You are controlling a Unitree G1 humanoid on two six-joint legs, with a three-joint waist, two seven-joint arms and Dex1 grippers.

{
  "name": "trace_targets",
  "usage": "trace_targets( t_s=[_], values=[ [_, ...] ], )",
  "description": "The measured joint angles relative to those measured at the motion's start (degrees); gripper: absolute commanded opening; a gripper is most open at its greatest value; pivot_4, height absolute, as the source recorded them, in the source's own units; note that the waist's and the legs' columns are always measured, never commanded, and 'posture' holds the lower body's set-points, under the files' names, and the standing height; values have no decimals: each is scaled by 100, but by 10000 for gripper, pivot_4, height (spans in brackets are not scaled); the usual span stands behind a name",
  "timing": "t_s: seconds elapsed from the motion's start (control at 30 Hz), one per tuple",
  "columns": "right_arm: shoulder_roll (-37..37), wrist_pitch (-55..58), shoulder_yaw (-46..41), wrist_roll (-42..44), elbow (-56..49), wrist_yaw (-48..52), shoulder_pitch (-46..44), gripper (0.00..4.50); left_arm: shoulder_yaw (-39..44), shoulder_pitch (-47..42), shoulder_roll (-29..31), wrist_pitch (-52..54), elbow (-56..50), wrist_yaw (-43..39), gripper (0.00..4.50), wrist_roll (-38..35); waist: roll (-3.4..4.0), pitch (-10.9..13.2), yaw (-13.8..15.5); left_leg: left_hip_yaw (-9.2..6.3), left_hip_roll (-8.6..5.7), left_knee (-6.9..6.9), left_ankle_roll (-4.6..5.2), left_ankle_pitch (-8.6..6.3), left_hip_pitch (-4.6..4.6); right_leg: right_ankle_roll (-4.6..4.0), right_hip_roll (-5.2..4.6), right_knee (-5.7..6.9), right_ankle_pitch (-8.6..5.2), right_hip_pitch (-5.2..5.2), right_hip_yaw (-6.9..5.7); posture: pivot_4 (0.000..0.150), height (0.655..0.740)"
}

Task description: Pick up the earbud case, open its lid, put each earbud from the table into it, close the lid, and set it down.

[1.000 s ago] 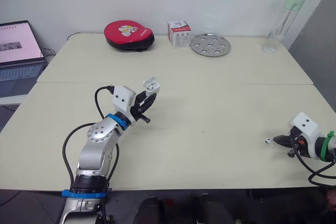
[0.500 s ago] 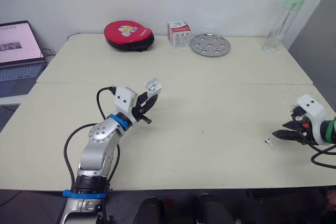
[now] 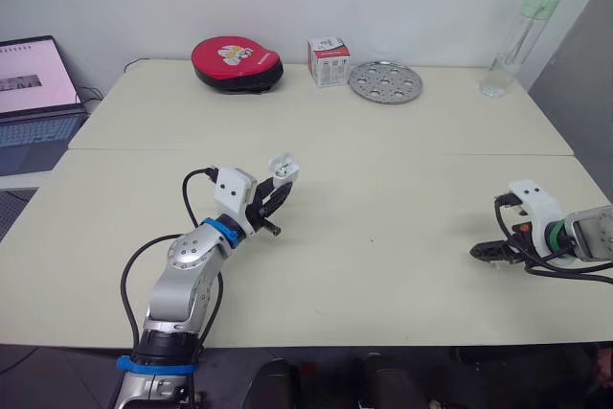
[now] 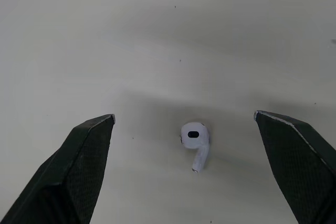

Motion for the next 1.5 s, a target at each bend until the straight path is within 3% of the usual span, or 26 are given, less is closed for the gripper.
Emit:
trace_targets(
  t_s=[0.3,0.33,0.4,0.7,0.77,1.03,1.17,1.27,1.37,1.5],
  values=[
    [-54,-332,317,-19,428,0,-172,44661,4,36,2,86,-112,73,7717,-5,-10,-6,-10,2,2,4,1,0,6,19,1,0,-9,5,2,1500,7400],
    [-54,-341,321,-19,449,0,-179,43094,4,37,1,90,-118,73,7717,-5,-11,-7,-10,2,2,4,1,0,6,19,1,0,-9,5,2,1500,7400],
    [-54,-390,344,-30,502,-5,-182,39204,4,41,2,95,-141,73,7717,-6,-18,-11,-9,2,2,4,1,0,6,19,1,0,-9,5,2,1500,7400],
    [-117,-263,333,-11,384,-83,-57,8271,9,43,46,108,-155,69,7717,-19,-20,-12,-7,-3,5,0,1,0,5,17,3,0,-10,4,-3,1500,7400],
    [-47,-190,302,-11,371,-137,-89,3939,9,42,47,109,-155,68,7717,-24,-21,-13,-8,-3,5,0,1,0,6,17,3,0,-10,4,-3,1500,7400],
    [8,-91,246,42,358,-135,-122,3972,9,42,50,109,-154,56,7717,-28,-21,-13,-9,-3,5,0,1,0,5,17,3,0,-10,4,-3,1500,7400],
    [207,-276,135,474,345,241,-387,3972,21,52,85,106,-154,34,7717,-34,-18,-11,-42,2,5,-1,1,0,5,18,5,2,-10,-3,2,1500,7400],
    [809,-900,-362,900,170,525,-1092,3972,-11,15,64,92,-147,-66,7717,-59,-13,-8,-70,-2,7,-2,1,0,1,18,12,6,-10,-9,2,1500,7400],
    [1963,-1447,-1315,1486,-217,356,-1804,3972,-134,-187,-42,43,25,-214,7717,-64,-14,-8,-31,-9,11,-4,0,0,-5,14,16,5,-7,-11,-6,1500,7400],
    [3115,-3071,-1244,1358,-932,-125,-2020,3972,-406,-900,-350,-33,494,-551,7717,-136,-16,-8,57,-14,-3,1,1,0,-19,-4,2,0,7,-13,-16,1500,7400]
  ],
)
